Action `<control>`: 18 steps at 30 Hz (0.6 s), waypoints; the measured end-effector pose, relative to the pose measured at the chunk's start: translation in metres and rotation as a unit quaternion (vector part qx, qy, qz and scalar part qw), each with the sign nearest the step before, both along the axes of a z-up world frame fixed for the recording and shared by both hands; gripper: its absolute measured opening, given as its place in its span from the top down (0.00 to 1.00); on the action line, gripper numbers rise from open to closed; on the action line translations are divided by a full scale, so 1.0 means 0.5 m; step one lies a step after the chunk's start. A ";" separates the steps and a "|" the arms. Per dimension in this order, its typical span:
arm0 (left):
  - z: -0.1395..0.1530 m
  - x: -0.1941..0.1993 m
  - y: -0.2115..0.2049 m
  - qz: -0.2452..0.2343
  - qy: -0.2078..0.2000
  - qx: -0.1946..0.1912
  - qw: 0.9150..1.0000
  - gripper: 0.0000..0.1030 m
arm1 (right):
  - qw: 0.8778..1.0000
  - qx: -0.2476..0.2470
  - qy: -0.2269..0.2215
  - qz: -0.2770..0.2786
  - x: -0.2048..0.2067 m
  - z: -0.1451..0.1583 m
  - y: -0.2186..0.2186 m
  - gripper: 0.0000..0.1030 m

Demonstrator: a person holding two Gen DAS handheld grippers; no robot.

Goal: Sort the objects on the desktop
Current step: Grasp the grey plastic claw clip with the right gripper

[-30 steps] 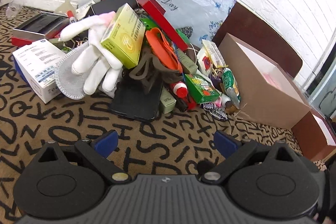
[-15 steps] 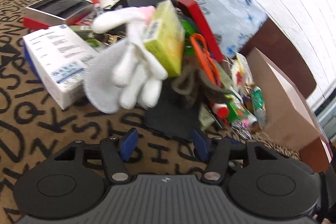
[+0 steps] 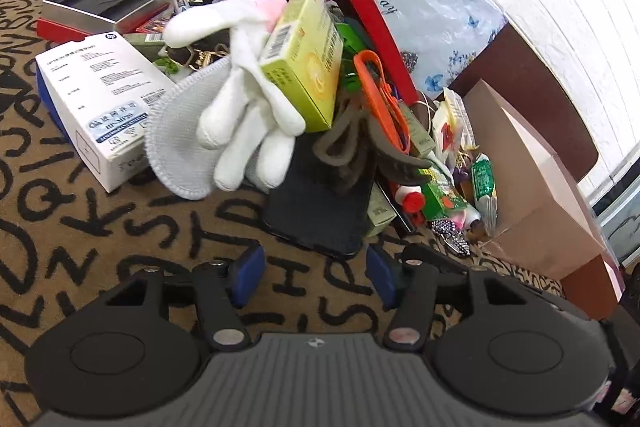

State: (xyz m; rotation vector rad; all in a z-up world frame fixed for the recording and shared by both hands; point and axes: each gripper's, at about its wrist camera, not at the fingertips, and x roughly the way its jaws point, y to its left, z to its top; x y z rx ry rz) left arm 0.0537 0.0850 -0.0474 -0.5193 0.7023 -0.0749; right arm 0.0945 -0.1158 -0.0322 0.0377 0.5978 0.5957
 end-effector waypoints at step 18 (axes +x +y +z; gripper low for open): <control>0.065 0.019 -0.001 0.013 -0.048 0.003 0.999 0.38 | 0.998 0.002 -0.064 -0.005 0.002 0.006 0.045 0.68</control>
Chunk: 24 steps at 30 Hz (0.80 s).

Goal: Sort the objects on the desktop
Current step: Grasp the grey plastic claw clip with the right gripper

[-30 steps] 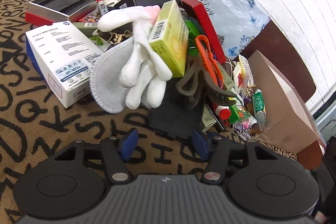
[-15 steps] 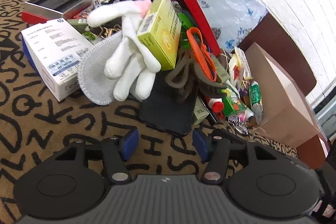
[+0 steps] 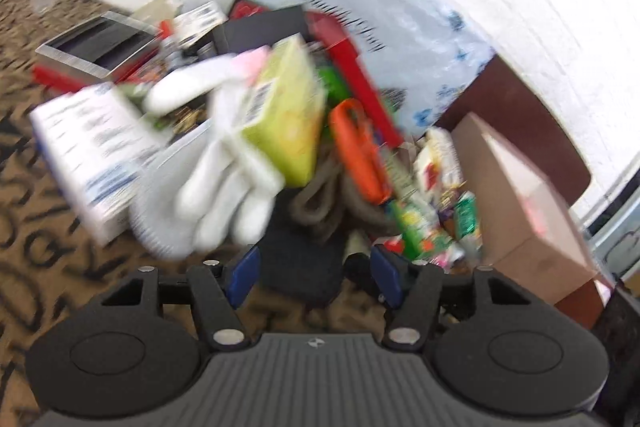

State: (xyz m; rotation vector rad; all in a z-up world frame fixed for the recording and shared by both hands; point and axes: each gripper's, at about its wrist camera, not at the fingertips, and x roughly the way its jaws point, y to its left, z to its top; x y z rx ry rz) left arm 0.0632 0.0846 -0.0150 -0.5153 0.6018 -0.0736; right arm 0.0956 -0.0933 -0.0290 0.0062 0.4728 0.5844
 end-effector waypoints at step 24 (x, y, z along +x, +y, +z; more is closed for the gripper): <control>-0.004 -0.033 -0.103 -0.082 0.012 0.012 0.996 0.60 | 0.998 -0.037 -0.005 0.053 -0.101 0.023 -0.062 0.85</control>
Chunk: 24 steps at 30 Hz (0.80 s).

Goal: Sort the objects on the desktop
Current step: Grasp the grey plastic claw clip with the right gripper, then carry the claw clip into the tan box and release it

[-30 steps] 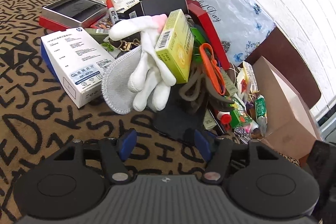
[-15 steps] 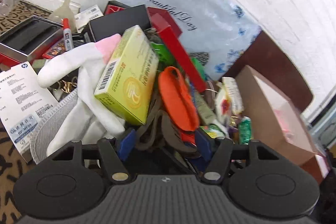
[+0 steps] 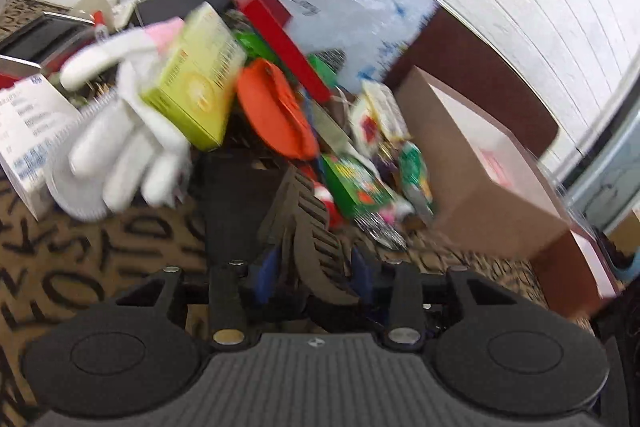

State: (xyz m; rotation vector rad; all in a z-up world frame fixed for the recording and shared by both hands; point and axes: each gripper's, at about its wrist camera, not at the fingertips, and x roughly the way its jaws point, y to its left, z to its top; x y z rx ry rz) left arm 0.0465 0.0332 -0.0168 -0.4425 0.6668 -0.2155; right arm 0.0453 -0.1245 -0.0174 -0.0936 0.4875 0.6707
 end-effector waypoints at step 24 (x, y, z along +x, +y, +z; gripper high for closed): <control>-0.028 -0.004 -0.032 -0.027 0.031 -0.016 0.999 0.34 | 0.999 0.010 -0.013 -0.041 -0.105 -0.021 -0.094 0.56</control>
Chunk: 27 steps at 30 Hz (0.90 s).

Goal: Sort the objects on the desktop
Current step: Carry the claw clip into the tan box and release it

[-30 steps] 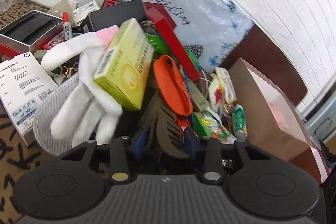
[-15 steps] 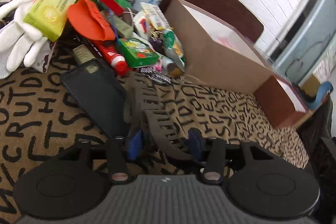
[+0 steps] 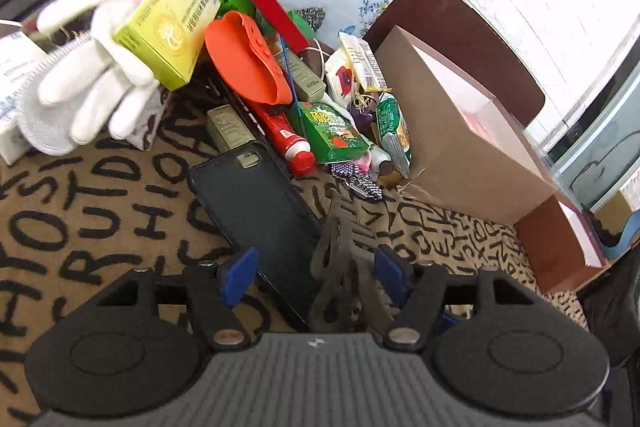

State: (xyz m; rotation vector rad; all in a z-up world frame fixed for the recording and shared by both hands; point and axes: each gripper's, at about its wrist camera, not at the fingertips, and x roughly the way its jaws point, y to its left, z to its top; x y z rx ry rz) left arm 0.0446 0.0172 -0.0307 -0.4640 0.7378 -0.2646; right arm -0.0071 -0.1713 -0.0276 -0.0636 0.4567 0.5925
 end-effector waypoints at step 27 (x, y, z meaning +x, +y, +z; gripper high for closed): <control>-0.012 0.079 -0.117 -0.091 -0.014 0.051 0.994 0.48 | 0.995 -0.003 0.051 -0.083 0.068 -0.050 -0.066 0.48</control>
